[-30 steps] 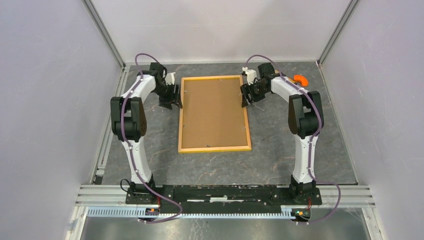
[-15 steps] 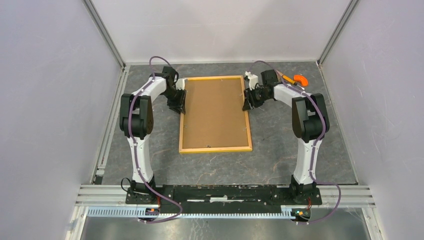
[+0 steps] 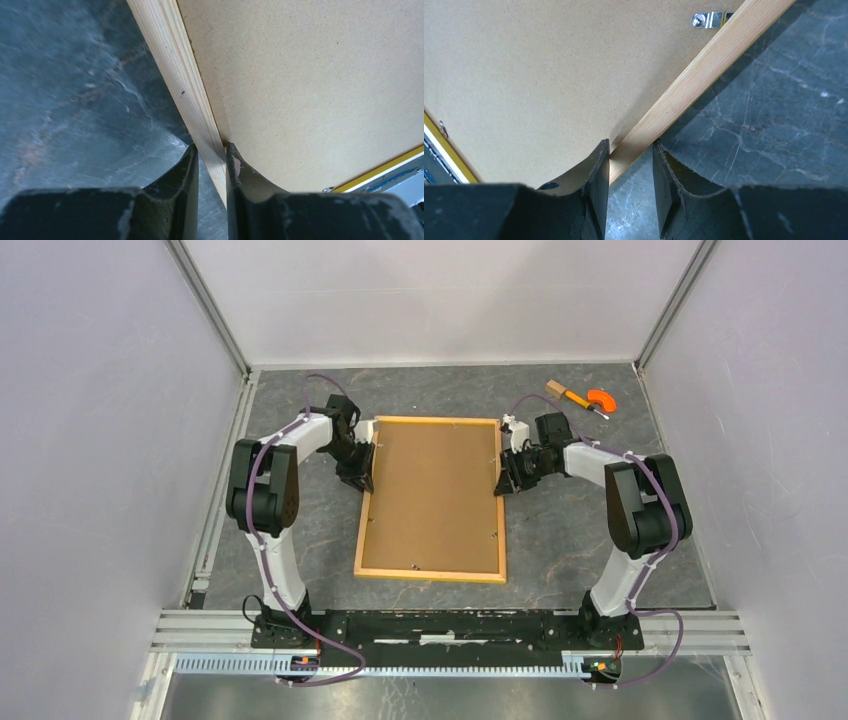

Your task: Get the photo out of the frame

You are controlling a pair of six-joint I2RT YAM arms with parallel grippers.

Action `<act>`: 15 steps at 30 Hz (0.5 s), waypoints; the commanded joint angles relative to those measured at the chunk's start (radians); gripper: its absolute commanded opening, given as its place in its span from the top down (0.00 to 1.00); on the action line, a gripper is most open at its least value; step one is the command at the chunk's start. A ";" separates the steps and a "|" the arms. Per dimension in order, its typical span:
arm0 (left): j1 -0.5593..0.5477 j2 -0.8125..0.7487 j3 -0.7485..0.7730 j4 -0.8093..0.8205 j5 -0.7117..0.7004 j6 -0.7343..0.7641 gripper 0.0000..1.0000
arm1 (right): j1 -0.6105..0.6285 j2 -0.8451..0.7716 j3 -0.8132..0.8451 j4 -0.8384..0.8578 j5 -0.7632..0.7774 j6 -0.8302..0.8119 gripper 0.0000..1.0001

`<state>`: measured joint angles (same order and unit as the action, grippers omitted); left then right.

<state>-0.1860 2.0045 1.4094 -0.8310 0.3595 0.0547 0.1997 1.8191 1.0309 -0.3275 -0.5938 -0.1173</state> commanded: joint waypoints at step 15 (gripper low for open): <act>0.026 -0.202 0.064 -0.108 -0.007 0.063 0.25 | -0.163 -0.028 0.327 -0.387 0.062 -0.328 0.17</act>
<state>-0.1703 1.9022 1.3670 -0.8852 0.3450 0.0620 0.1051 1.7977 1.1717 -0.6079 -0.5690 -0.3042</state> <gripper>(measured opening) 0.689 0.821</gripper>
